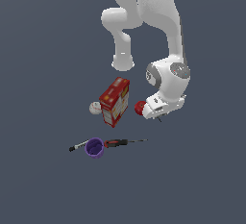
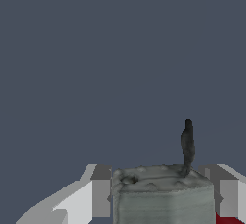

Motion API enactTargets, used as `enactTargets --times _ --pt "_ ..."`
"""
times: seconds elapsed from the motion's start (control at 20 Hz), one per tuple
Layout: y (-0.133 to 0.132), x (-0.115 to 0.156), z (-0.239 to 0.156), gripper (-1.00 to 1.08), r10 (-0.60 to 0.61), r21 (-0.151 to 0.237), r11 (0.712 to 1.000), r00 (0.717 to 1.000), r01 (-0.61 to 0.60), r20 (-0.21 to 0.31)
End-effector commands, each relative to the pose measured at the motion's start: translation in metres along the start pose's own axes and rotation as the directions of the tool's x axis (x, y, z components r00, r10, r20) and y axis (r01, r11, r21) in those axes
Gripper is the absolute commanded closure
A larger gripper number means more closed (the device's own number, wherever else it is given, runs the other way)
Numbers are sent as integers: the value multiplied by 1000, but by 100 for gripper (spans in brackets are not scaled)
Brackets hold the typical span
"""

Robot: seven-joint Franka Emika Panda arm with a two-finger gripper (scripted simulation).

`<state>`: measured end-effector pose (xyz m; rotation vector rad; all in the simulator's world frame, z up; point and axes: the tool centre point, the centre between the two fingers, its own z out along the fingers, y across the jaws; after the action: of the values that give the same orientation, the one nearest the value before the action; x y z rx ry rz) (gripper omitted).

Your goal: Pick up a designated object from a clutter of objects.

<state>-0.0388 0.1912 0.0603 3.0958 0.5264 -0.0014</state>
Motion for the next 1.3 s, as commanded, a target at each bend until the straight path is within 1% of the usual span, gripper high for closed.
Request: enactTargets --times 0.0,0.4,1.0,1.25 --pt "5 -3 -18 108 0 0 1000 1000 0 -1" --pt "24 -17 -91 108 -1 0 1000 1000 1 -1" --pt "56 -39 -214 108 -2 4 1000 1000 2 -2" --pt "68 -46 -257 108 -1 4 1000 1000 1 -2"
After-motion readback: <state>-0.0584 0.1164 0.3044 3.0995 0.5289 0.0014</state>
